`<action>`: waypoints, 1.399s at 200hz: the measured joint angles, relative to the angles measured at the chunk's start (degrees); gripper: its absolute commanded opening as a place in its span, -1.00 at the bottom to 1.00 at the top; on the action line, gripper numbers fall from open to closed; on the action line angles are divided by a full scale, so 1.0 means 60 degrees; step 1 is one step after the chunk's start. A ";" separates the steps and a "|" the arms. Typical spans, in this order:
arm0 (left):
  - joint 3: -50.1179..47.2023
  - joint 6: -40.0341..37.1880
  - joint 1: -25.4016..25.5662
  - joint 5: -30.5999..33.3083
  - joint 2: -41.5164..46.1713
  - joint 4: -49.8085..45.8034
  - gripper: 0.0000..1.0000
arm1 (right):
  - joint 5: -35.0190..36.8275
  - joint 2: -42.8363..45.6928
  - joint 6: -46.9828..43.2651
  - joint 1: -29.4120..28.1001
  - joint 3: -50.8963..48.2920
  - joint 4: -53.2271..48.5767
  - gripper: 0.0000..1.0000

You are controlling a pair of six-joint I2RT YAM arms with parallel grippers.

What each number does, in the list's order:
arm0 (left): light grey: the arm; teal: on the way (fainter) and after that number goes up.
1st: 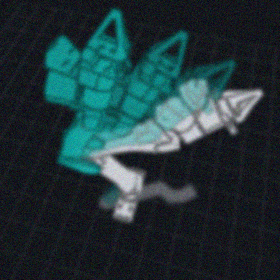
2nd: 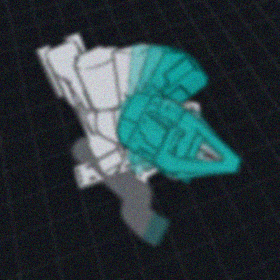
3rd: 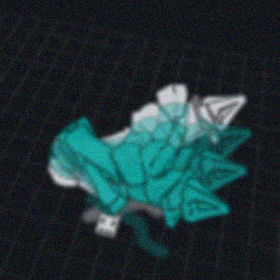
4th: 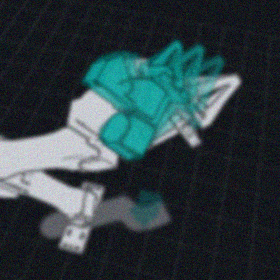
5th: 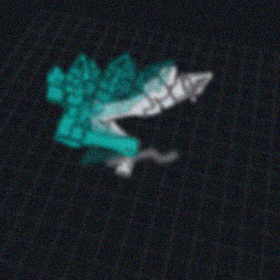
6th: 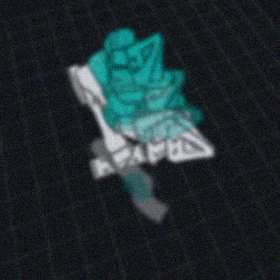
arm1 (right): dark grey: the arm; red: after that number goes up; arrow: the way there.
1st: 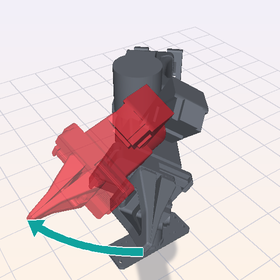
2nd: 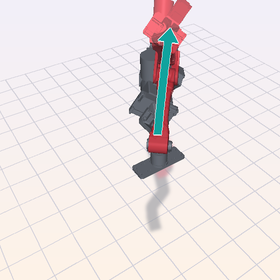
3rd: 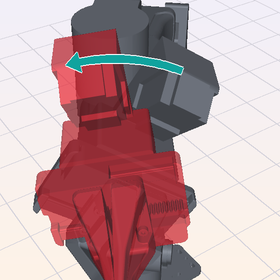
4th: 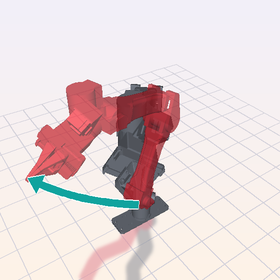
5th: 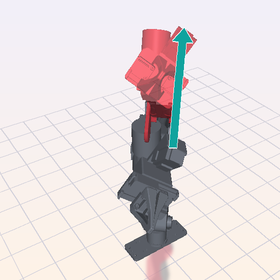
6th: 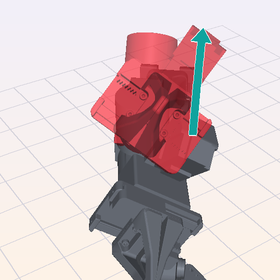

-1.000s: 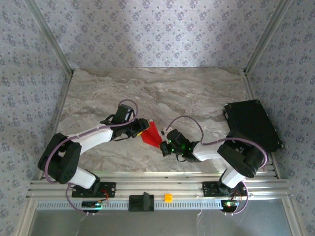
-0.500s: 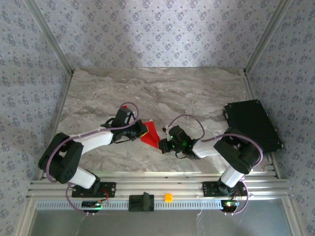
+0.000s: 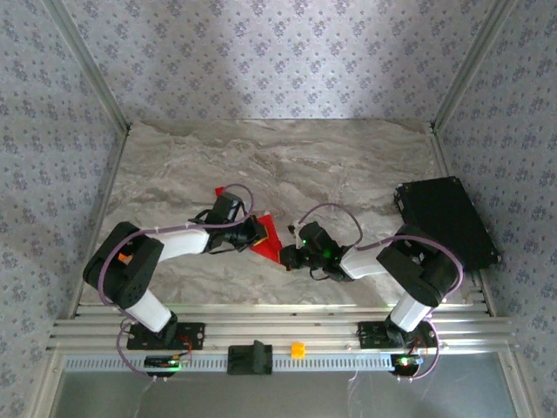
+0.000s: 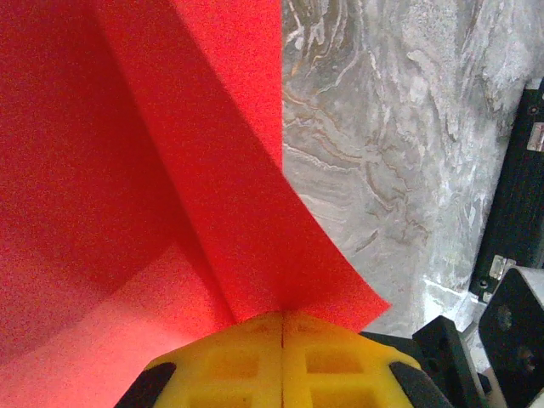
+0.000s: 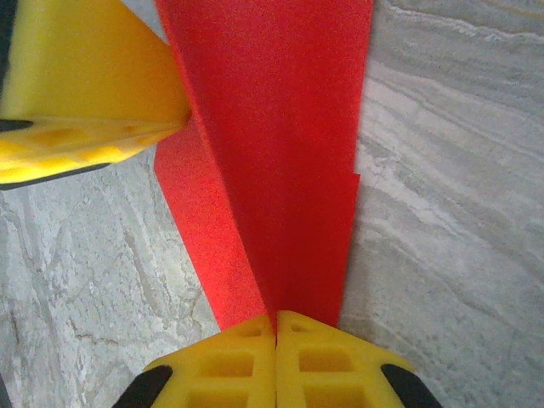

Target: Fold a paper plane with a square sheet of paper (pick it up from the middle)

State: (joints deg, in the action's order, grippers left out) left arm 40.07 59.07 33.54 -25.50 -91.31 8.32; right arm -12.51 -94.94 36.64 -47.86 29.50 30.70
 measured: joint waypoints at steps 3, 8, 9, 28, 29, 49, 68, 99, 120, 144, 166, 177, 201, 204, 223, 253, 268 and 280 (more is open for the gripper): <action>0.0011 0.0000 0.0000 0.0000 0.0000 0.0007 -0.86 | -0.0004 0.0000 0.0000 0.0000 0.0000 0.0000 -0.82; 0.0036 0.0004 0.0000 0.0000 -0.0011 0.0015 -0.86 | -0.0004 0.0000 0.0000 0.0000 0.0000 0.0000 -0.81; 0.0047 0.0004 0.0000 0.0000 -0.0011 0.0015 -0.86 | -0.0004 0.0000 0.0000 0.0000 0.0000 0.0000 -0.81; 0.0197 0.0022 0.0004 0.0000 -0.0109 0.0091 -0.86 | -0.0025 0.0000 0.0000 0.0000 0.0004 -0.0004 -0.80; 0.0200 0.0022 0.0004 0.0000 -0.0113 0.0091 -0.86 | -0.0025 0.0000 0.0000 0.0000 0.0004 -0.0004 -0.80; 0.0280 0.0022 0.0004 0.0000 -0.0178 0.0124 -0.86 | -0.0029 0.0000 0.0000 0.0000 0.0004 -0.0007 -0.83; 0.0280 0.0022 0.0022 0.0000 -0.0197 0.0120 -0.86 | -0.0029 0.0000 -0.0004 0.0004 0.0015 -0.0033 -0.86; 0.0306 0.0022 0.0058 0.0004 -0.0306 0.0120 -0.86 | -0.0062 0.0000 -0.0004 0.0018 0.0062 -0.0117 -0.87; 0.0317 0.0022 0.0058 0.0007 -0.0382 0.0120 -0.86 | -0.0066 -0.0011 -0.0004 0.0018 0.0066 -0.0117 -0.88; 0.0317 0.0022 0.0058 0.0047 -0.0466 0.0117 -0.86 | -0.0066 -0.0011 -0.0004 0.0018 0.0066 -0.0113 -0.92; 0.0317 0.0022 0.0113 0.0120 -0.0517 0.0124 -0.86 | -0.0069 -0.0018 -0.0004 0.0018 0.0066 -0.0109 -0.94; 0.0317 0.0022 0.0168 0.0153 -0.0557 0.0127 -0.86 | -0.0073 -0.0022 -0.0004 0.0018 0.0066 -0.0106 -0.96; 0.0317 0.0025 0.0226 0.0251 -0.0623 0.0124 -0.85 | -0.0127 -0.0047 -0.0004 0.0040 0.0069 -0.0076 -1.00; 0.0317 0.0029 0.0226 0.0255 -0.0623 0.0127 -0.85 | -0.0138 -0.0047 -0.0004 0.0047 0.0069 -0.0076 -1.00; 0.0317 0.0029 0.0229 0.0335 -0.0627 0.0127 -0.85 | -0.0215 -0.0062 -0.0004 0.0080 0.0073 -0.0073 -1.00; 0.0317 0.0047 0.0226 0.0437 -0.0783 0.0153 -0.86 | -0.0328 -0.0066 -0.0004 0.0124 0.0076 -0.0073 -1.00; 0.0317 0.0069 0.0233 0.0481 -0.0838 0.0153 -0.86 | -0.0364 -0.0076 -0.0004 0.0142 0.0080 -0.0069 -1.00; 0.0328 0.0073 0.0237 0.0510 -0.0841 0.0149 -0.86 | -0.0419 -0.0084 -0.0004 0.0160 0.0091 -0.0076 -1.00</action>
State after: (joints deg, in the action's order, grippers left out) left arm 42.04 59.51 34.96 -22.44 -96.36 9.21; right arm -15.03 -95.44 36.62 -46.89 30.04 30.24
